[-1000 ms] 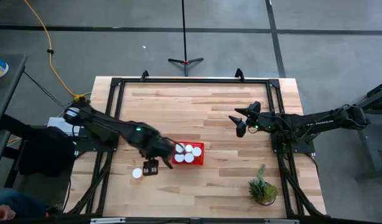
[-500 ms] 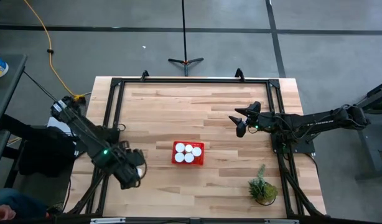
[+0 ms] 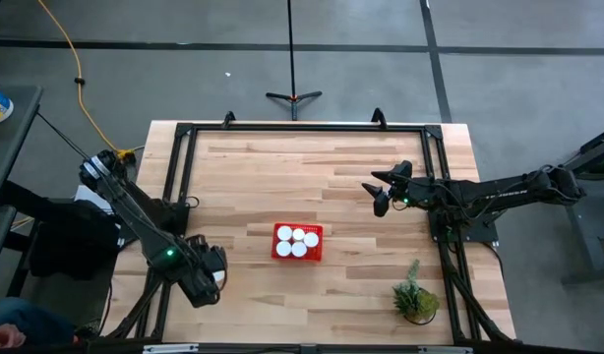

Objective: Pick and place pill bottles into a basket
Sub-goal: Put the orange pill bottle into the red bin

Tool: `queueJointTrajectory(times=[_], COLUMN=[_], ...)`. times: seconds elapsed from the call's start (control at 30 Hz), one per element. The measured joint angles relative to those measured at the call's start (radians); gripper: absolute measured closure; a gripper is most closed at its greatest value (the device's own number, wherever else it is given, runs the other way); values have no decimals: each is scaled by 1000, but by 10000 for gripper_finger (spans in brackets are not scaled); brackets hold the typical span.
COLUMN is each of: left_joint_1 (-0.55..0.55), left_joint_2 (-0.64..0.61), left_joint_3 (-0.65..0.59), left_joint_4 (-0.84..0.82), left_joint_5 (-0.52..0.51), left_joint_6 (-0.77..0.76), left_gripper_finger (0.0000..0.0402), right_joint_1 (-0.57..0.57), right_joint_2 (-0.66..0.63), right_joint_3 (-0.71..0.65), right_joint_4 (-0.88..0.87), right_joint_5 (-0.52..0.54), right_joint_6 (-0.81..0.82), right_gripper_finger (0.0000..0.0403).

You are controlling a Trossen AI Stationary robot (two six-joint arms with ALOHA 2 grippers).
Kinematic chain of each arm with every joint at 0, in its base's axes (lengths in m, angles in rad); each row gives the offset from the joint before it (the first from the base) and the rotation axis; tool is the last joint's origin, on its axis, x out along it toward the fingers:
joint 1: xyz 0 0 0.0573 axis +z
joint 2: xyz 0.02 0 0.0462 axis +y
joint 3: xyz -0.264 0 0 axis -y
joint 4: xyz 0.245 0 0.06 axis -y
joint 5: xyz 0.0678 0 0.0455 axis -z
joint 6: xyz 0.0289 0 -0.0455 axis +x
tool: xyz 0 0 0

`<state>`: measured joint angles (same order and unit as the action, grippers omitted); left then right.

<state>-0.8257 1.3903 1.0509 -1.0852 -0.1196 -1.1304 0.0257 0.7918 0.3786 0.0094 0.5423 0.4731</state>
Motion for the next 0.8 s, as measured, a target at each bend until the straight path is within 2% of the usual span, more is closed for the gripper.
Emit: queueJointTrajectory(times=[0.3, 0.5, 0.8], left_joint_1=[1, 1, 1], left_joint_2=[0, 0, 0], left_joint_3=[-122, -158, -234], left_joint_4=[184, 205, 278], left_joint_5=[8, -29, -30], left_joint_6=[2, 18, 23], left_gripper_finger=[18, 18, 18], right_joint_1=[0, 0, 0], right_joint_2=[0, 0, 0], right_joint_3=[0, 0, 0], right_joint_4=[-1, -5, -7], right_joint_5=[0, 0, 0], right_joint_6=[2, 1, 2], right_gripper_finger=[164, 165, 164])
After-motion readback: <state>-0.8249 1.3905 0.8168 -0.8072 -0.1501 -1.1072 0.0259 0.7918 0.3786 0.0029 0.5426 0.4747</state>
